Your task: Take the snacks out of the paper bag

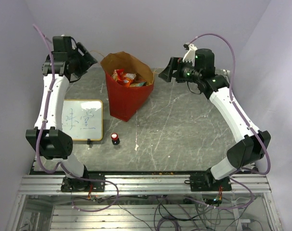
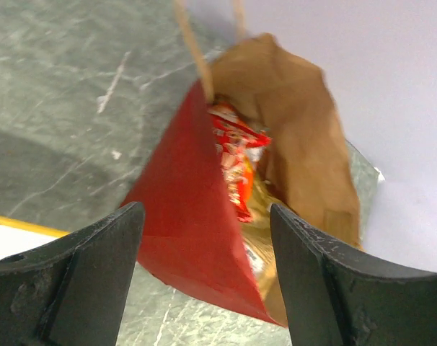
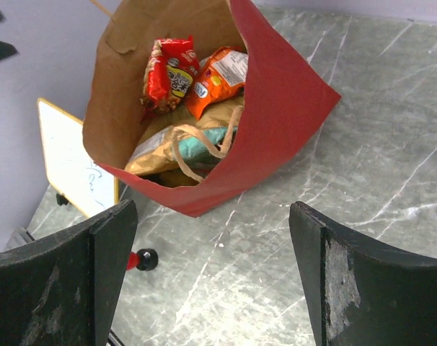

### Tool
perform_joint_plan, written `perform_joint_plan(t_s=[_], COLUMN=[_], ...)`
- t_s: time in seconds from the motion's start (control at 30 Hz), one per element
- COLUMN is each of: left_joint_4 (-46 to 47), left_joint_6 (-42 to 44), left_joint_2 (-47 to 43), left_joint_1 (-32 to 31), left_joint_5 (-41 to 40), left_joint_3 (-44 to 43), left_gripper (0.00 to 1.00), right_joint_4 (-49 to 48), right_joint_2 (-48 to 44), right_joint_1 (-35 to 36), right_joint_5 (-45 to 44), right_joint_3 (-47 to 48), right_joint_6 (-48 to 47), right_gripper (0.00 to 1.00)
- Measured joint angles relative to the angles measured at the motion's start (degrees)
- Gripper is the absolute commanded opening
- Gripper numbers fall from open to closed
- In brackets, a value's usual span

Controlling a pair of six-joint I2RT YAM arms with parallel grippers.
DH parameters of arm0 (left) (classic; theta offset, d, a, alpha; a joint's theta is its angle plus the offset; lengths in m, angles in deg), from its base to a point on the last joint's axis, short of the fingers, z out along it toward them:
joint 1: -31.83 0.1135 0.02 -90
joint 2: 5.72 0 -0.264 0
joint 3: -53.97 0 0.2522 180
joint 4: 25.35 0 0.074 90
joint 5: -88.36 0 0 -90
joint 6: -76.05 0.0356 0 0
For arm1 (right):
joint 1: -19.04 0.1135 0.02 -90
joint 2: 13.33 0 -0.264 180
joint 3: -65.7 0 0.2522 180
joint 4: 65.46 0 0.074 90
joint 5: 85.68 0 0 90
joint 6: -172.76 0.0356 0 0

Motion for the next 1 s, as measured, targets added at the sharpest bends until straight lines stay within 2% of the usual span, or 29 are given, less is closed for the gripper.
perform_joint_plan(t_s=[0.1,0.2,0.3,0.47,0.57,0.63,0.7,0.83,1.0], left_joint_4=[0.3,-0.2,0.0,4.6,10.1,14.5,20.4,34.4,45.0], left_joint_6=[-1.4,-0.9,0.3,-1.7,-5.0,-7.5,-9.8,-16.5,-23.3], left_joint_2=[1.2,5.6,12.8,19.1,22.3,23.5,23.6,23.1,24.4], left_joint_1=[4.3,7.7,10.3,11.8,11.8,11.8,11.8,11.8,11.6], left_joint_5=[1.6,3.5,6.7,14.5,19.1,22.0,24.4,28.4,31.6], left_joint_3=[2.9,0.3,-6.1,-7.6,-8.2,-8.0,-6.4,-0.1,2.3], left_gripper=[0.82,0.81,0.63,0.62,0.6,0.65,0.68,0.66,0.68], right_joint_4=[1.6,2.1,2.1,2.8,3.3,3.4,3.3,4.1,4.3], right_joint_2=[0.2,0.2,0.7,2.6,3.5,3.5,3.5,3.5,3.0], right_joint_1=[0.2,0.4,0.8,1.3,1.3,1.3,1.4,1.5,1.5], right_joint_5=[0.5,1.5,3.0,4.5,4.6,4.9,5.2,4.8,3.8], right_joint_3=[2.0,2.3,2.3,3.2,3.8,3.8,3.8,4.2,4.8], right_joint_6=[-0.3,-0.3,0.2,-0.1,-0.5,-0.7,-1.0,-2.3,-3.2], right_gripper=[0.85,0.83,0.8,0.8,0.8,0.8,0.8,0.79,0.79])
